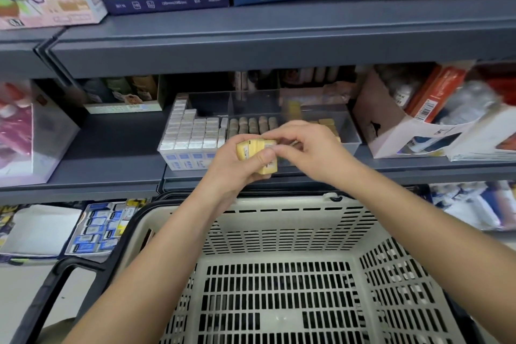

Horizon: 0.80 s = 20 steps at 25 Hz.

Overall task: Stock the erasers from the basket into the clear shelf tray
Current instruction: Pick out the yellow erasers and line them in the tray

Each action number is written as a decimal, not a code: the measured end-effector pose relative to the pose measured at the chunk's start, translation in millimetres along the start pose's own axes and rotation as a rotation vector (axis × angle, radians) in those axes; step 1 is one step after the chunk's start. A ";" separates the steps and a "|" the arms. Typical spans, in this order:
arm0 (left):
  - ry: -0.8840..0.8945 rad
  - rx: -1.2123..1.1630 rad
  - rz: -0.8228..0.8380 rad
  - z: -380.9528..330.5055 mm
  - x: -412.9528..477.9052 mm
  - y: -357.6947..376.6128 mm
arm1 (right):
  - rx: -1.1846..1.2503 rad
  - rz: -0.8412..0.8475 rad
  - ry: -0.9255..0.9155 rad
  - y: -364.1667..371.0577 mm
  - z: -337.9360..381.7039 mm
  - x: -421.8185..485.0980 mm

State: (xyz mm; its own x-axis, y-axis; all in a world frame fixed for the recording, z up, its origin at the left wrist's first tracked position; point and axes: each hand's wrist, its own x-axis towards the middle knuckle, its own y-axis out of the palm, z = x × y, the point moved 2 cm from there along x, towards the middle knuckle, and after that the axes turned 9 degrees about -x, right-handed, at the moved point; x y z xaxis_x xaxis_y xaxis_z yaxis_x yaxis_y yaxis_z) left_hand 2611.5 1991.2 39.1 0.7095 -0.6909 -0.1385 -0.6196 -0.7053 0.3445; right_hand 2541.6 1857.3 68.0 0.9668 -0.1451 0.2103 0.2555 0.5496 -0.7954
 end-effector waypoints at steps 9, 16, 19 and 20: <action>-0.057 0.002 0.012 9.0 3.6 5.0 | 0.213 0.115 0.216 -12.4 -16.1 0.6; -0.005 0.005 -0.055 11.0 1.6 -2.4 | -0.320 -0.311 0.246 -59.6 -62.1 57.4; 0.000 0.002 -0.063 11.7 1.7 -1.5 | -0.339 -0.197 0.223 -42.9 -77.6 77.8; -0.003 -0.002 -0.065 11.6 2.1 -1.8 | -0.334 -0.174 0.231 -38.3 -81.5 83.8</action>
State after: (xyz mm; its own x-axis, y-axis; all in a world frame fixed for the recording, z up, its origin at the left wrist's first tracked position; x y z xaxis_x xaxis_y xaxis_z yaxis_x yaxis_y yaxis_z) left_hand 2610.2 1989.2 27.5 0.7475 -0.6440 -0.1631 -0.5716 -0.7485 0.3361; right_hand 2612.8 1757.1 69.7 0.8741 -0.4132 0.2552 0.3640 0.2096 -0.9075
